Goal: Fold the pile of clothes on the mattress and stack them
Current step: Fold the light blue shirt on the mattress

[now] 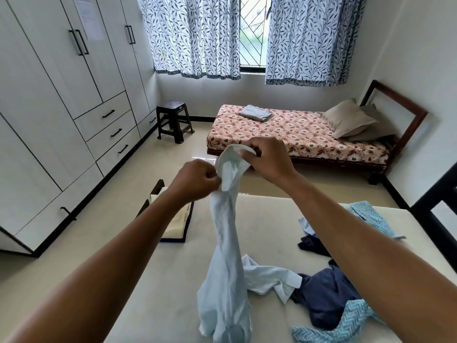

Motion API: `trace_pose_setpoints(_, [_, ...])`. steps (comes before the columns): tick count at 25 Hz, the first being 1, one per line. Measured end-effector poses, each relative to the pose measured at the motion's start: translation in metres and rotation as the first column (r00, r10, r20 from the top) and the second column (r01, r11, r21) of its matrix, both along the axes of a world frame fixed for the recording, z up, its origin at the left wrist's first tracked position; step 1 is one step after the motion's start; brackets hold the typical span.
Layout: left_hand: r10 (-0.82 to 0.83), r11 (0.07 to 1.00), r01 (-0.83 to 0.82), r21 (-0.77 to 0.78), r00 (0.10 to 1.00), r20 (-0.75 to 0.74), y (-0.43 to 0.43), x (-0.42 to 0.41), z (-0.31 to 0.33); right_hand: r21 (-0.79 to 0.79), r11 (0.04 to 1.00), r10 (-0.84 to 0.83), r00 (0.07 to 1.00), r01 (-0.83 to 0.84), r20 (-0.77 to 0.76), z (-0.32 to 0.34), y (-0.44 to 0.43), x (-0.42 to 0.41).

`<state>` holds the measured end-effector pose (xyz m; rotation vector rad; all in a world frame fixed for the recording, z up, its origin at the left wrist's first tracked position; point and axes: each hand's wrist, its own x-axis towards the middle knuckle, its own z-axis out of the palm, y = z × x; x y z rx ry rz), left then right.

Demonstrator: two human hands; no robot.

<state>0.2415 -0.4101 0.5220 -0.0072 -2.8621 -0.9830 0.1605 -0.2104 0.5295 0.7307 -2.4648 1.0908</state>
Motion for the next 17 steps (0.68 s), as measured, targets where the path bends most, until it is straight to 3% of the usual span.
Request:
trace_pose_setpoints(2, [0.092, 0.996, -0.091, 0.022, 0.994, -0.057, -0.002, -0.005, 0.011, 0.093, 0.995, 0.044, 0.999, -0.044, 0.012, -0.017, 0.007, -0.001])
trace_pose_setpoints(4, [0.187, 0.94, -0.194, 0.28, 0.981, 0.05, -0.003, -0.012, 0.023, 0.215, 0.975, 0.052, 0.999, -0.048, -0.015, -0.031, 0.011, 0.003])
trace_pose_setpoints(6, [0.175, 0.758, -0.32, 0.569, 0.939, 0.295, 0.001, -0.015, 0.033, 0.258, 0.965, 0.059, 0.998, -0.056, -0.006, -0.041, 0.014, 0.01])
trace_pose_setpoints(7, [0.158, 0.69, -0.364, 0.626, 0.919, 0.361, 0.002, -0.014, 0.034, 0.239, 0.969, 0.068, 0.998, -0.065, -0.004, -0.045, 0.014, 0.011])
trace_pose_setpoints(9, [0.178, 0.637, -0.418, 0.648, 0.897, 0.405, 0.002, -0.013, 0.032, 0.108, 0.993, 0.049, 0.997, -0.056, 0.063, -0.044, 0.016, 0.008])
trace_pose_setpoints(13, [0.275, 0.601, -0.445, 0.664, 0.895, 0.351, 0.008, -0.005, 0.026, -0.258, 0.966, 0.067, 0.934, 0.028, 0.351, -0.031, 0.016, 0.011])
trace_pose_setpoints(17, [0.209, 0.592, -0.374, 0.714, 0.927, 0.312, 0.02, 0.001, 0.026, -0.479, 0.878, 0.313, 0.774, -0.014, 0.55, -0.018, -0.005, 0.026])
